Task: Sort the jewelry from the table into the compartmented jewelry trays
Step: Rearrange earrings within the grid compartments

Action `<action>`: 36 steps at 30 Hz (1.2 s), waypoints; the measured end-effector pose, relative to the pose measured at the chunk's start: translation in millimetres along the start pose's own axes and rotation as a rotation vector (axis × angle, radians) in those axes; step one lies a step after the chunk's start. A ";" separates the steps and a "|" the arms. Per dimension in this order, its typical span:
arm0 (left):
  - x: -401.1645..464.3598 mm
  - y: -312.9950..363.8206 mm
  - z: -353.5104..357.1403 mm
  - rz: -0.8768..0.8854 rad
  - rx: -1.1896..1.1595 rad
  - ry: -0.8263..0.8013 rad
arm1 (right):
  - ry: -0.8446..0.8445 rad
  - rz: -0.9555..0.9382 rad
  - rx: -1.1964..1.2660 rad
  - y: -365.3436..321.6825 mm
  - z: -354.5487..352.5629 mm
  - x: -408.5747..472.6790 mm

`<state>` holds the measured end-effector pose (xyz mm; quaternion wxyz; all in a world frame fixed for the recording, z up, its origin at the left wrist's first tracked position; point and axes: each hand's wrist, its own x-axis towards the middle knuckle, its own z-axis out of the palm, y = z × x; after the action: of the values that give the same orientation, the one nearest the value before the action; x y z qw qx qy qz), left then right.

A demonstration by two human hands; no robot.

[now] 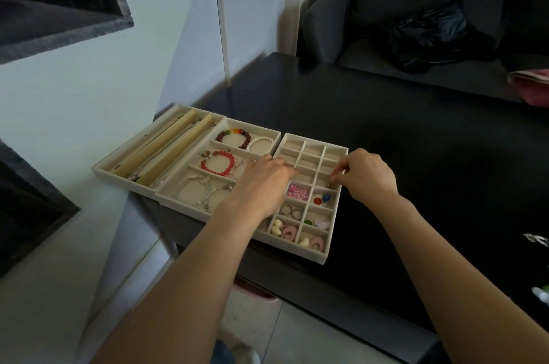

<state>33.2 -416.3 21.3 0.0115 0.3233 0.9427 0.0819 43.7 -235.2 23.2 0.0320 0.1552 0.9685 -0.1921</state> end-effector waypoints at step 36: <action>0.8 -0.3 -0.7 0.008 -0.008 -0.047 | 0.101 -0.055 -0.052 -4.5 9.0 -4.6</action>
<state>32.3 -416.1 21.9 0.0345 0.3290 0.9405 0.0779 46.7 -244.0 17.0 -0.0183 0.1373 0.9774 -0.1598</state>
